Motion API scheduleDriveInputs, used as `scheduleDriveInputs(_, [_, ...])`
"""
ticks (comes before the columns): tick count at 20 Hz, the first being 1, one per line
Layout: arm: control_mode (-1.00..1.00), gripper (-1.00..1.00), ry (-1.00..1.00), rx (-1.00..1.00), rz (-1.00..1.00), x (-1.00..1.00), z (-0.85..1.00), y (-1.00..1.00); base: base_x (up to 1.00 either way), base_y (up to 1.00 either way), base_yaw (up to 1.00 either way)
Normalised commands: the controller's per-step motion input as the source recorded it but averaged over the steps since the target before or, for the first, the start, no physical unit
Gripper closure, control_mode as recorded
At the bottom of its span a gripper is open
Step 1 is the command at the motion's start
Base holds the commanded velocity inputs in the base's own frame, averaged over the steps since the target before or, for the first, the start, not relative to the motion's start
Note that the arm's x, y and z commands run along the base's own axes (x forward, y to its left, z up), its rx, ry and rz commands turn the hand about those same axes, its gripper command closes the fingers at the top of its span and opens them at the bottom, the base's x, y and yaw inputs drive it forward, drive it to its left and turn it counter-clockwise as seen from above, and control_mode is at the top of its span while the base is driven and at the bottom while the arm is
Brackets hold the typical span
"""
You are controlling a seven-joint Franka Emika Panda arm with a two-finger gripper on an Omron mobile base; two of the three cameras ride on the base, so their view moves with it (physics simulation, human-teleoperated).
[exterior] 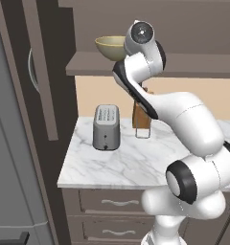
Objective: Move the bowls from the cabinet to the plates on the dining table.
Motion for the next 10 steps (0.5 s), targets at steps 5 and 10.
scheduleDriveInputs(5, [-1.00, -1.00, 0.02, -0.05, 0.01, 0.33, -0.03, 0.00, 0.00, 0.00, 0.00])
scheduleDriveInputs(10, [-1.00, -1.00, 0.04, -0.04, 0.02, 0.33, -0.01, 0.00, 0.00, 0.00, 0.00])
